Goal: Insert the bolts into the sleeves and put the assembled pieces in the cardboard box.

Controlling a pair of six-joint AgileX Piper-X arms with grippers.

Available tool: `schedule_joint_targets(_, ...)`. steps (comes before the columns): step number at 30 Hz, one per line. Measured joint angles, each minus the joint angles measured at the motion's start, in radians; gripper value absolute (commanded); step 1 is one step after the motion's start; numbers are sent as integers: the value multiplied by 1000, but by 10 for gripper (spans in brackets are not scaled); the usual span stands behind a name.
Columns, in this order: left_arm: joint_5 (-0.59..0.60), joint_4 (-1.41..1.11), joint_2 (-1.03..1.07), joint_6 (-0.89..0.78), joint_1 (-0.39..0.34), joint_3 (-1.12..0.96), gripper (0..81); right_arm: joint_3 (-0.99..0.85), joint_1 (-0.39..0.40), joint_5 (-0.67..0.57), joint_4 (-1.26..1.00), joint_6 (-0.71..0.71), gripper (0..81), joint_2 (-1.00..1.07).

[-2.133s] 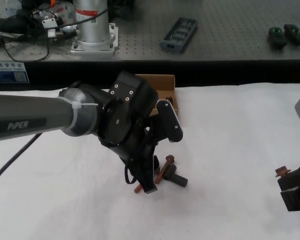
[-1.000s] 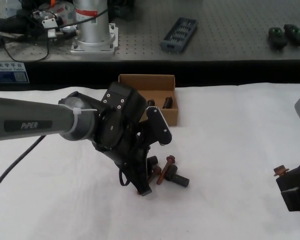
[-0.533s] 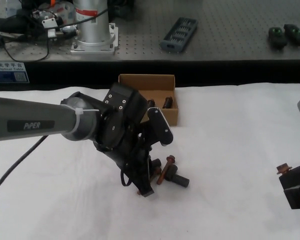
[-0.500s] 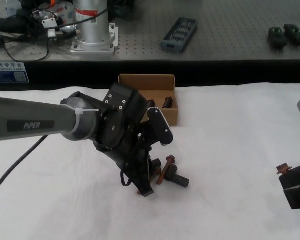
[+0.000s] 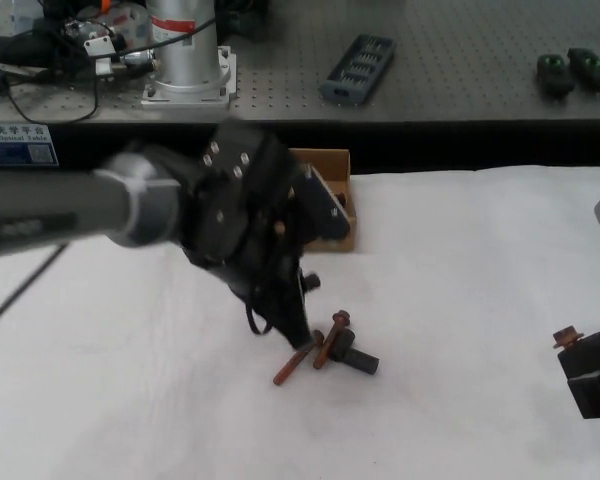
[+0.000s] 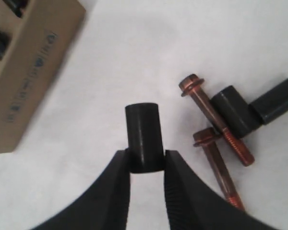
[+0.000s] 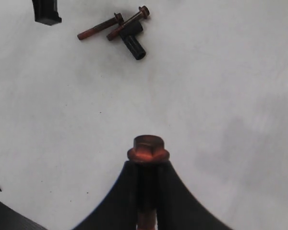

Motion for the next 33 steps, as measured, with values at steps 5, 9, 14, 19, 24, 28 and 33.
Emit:
schedule_joint_targets(5, 75, 21, -160, -246, 4, 65, 7, 0, 0, 0, -83, 0, 28, 0)
schedule_joint_targets(9, 141, 26, -258, -348, 4, 147, 7, 0, -1, -17, -198, 0, 28, 21)
schedule_joint_targets(14, 256, 7, -400, -430, 5, 263, 7, 0, -1, -138, -338, 84, 28, 80)
schedule_joint_targets(19, 394, -94, -589, -538, 5, 372, 7, 2, -1, -258, -478, 214, 28, 139)
schedule_joint_targets(24, 548, -182, -689, -639, 5, 462, 7, 2, -1, -347, -657, 332, 28, 198)
schedule_joint_targets(28, 595, -192, -751, -690, 5, 514, 7, 2, -1, -430, -848, 479, 28, 245)
schedule_joint_targets(33, 604, -204, -768, -720, 5, 530, 7, 2, -1, -498, -1008, 653, 28, 278)
